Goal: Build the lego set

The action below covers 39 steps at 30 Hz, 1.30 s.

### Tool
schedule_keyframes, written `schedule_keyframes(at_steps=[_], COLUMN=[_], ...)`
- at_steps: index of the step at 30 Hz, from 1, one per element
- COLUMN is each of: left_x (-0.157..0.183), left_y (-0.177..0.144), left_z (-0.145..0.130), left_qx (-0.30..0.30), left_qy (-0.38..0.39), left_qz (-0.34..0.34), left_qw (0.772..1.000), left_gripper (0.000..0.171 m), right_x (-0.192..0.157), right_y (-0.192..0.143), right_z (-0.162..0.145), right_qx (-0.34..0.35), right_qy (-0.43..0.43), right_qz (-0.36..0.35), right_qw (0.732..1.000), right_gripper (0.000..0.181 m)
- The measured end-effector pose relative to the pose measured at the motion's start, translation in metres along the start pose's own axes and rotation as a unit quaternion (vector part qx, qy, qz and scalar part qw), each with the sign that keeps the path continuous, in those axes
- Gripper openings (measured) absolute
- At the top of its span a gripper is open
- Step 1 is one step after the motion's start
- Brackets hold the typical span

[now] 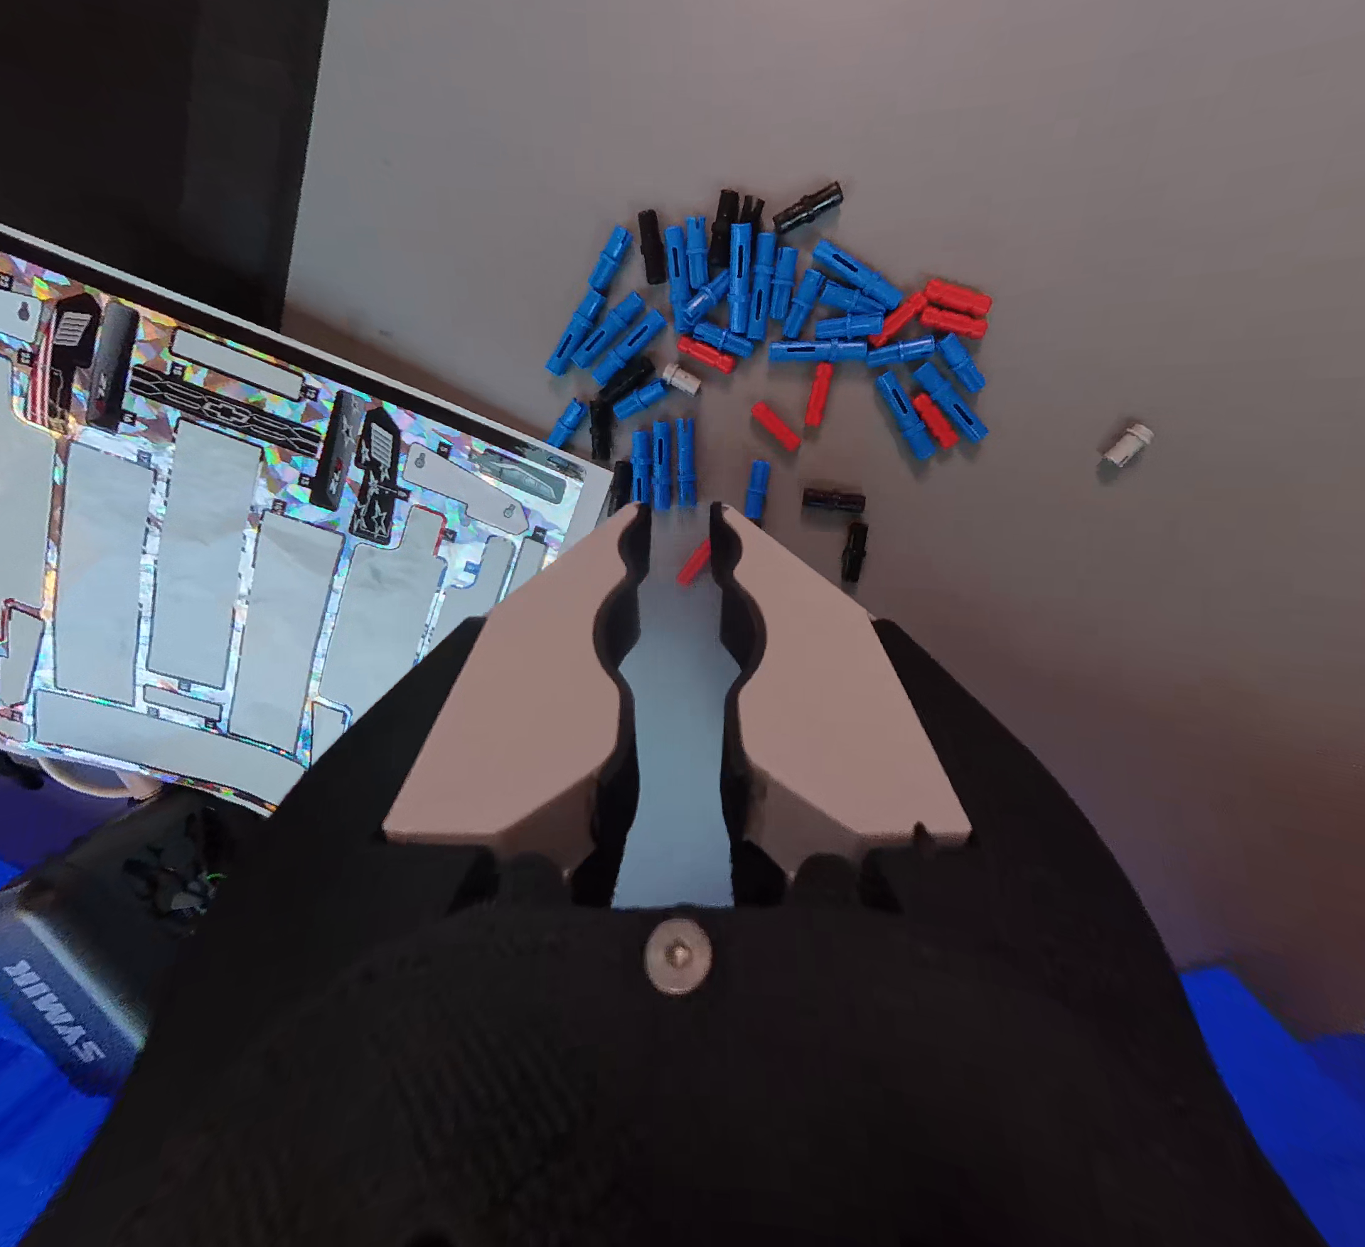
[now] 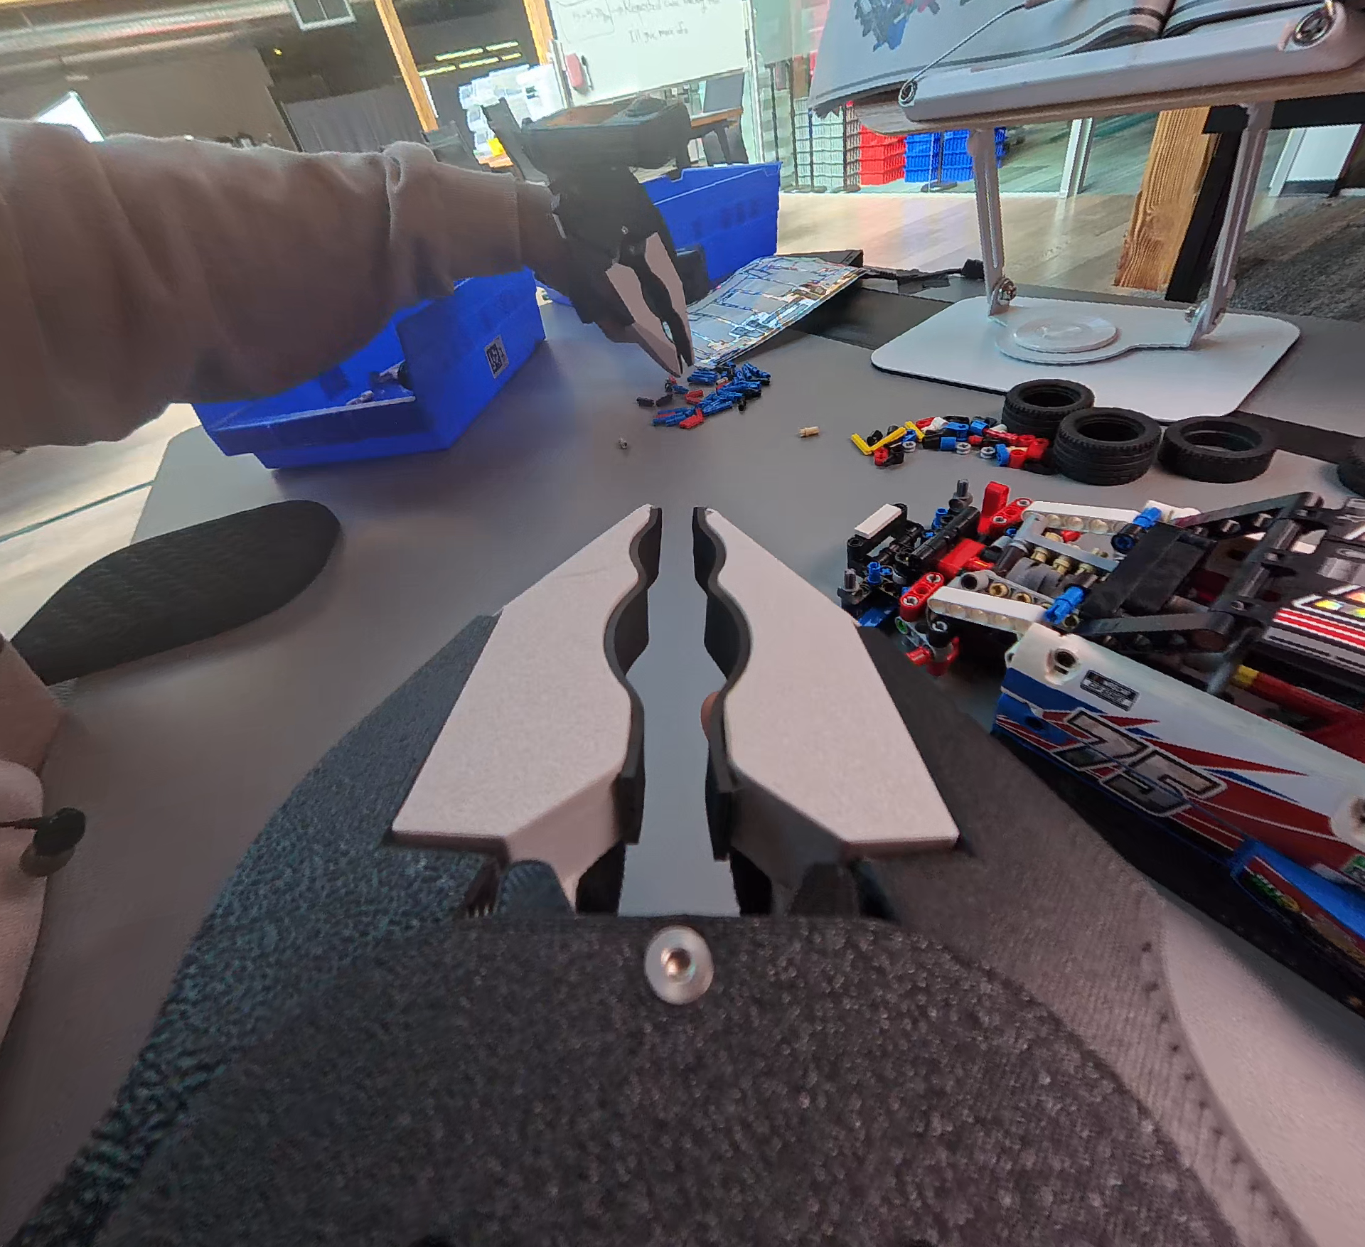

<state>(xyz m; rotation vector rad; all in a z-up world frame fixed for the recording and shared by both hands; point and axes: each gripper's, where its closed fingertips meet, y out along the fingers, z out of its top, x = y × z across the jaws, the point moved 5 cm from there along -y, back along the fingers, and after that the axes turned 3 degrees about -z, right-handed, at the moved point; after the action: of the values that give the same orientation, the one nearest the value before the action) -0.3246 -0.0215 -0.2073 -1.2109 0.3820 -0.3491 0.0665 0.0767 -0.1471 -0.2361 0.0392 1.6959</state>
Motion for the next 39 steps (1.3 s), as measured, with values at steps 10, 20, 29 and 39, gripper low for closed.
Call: schedule_keyframes(at_steps=[10,20,29,39], left_x=[-0.003,0.006,0.008,0.002], left_y=[0.010,0.011,-0.003,0.005], left_z=[0.007,0.010,0.006,0.012], left_qx=[0.000,-0.007,0.001,0.020], left_qy=[-0.025,0.006,0.031,0.013], left_qz=[-0.025,-0.043,-0.014,0.011], left_qw=[0.999,0.999,0.999,1.000], left_gripper=[0.016,0.008,0.000,0.009], right_x=[0.001,0.000,0.000,-0.001], right_y=[0.000,0.000,0.001,0.001], right_z=[-0.001,-0.002,-0.003,-0.002], right_qx=[-0.004,-0.007,-0.008,-0.009], right_qy=[0.000,-0.003,-0.002,-0.008], right_qz=[0.001,0.002,0.005,0.005], right_qw=[1.000,1.000,1.000,1.000], right_gripper=[0.006,0.006,0.006,0.006])
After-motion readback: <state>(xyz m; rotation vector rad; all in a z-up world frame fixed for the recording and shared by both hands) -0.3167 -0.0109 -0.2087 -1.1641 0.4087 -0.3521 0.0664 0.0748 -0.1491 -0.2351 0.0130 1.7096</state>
